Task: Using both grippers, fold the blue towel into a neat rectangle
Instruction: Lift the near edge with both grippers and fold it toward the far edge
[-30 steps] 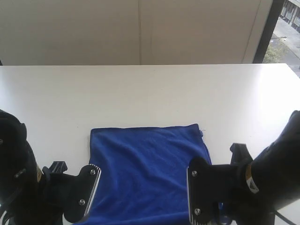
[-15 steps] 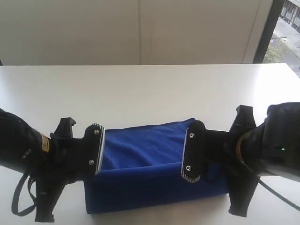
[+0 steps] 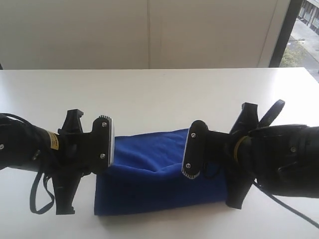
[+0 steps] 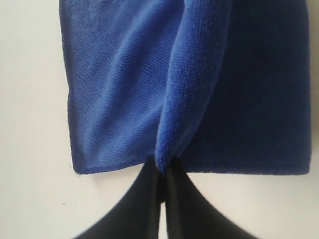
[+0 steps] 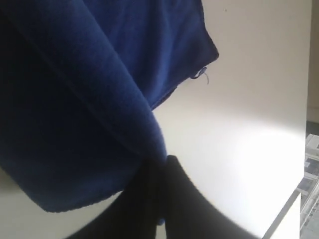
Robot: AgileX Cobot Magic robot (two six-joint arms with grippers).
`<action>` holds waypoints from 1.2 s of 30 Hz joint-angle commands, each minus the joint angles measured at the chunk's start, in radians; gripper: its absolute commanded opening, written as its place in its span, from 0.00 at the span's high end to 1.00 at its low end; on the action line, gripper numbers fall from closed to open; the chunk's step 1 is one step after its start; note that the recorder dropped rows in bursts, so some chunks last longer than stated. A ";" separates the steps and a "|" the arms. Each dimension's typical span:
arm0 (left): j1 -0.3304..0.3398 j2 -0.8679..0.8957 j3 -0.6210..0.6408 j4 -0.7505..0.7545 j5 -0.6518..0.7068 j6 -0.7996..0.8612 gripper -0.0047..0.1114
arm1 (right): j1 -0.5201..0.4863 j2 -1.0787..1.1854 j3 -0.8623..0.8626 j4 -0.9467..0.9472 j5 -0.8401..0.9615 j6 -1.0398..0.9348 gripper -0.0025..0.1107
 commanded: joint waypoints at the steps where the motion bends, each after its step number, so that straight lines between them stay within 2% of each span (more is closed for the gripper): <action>1: 0.023 0.032 0.006 -0.005 -0.041 -0.006 0.96 | -0.056 0.008 -0.024 -0.070 -0.037 0.103 0.98; 10: 0.074 0.043 0.005 -0.009 -0.130 -0.010 0.96 | -0.185 0.021 -0.100 -0.070 -0.283 0.100 0.98; 14: 0.074 0.072 0.001 -0.009 -0.173 -0.008 0.96 | -0.211 0.076 -0.148 -0.070 -0.281 0.092 0.98; 17: 0.074 0.101 -0.022 -0.009 -0.150 -0.008 0.96 | -0.222 0.122 -0.181 -0.070 -0.283 0.088 0.98; 26: 0.152 0.143 -0.092 -0.018 -0.145 -0.011 0.96 | -0.256 0.244 -0.277 -0.073 -0.307 0.077 0.98; 36: 0.192 0.247 -0.187 -0.018 -0.135 -0.002 0.96 | -0.300 0.363 -0.390 -0.076 -0.348 0.058 0.98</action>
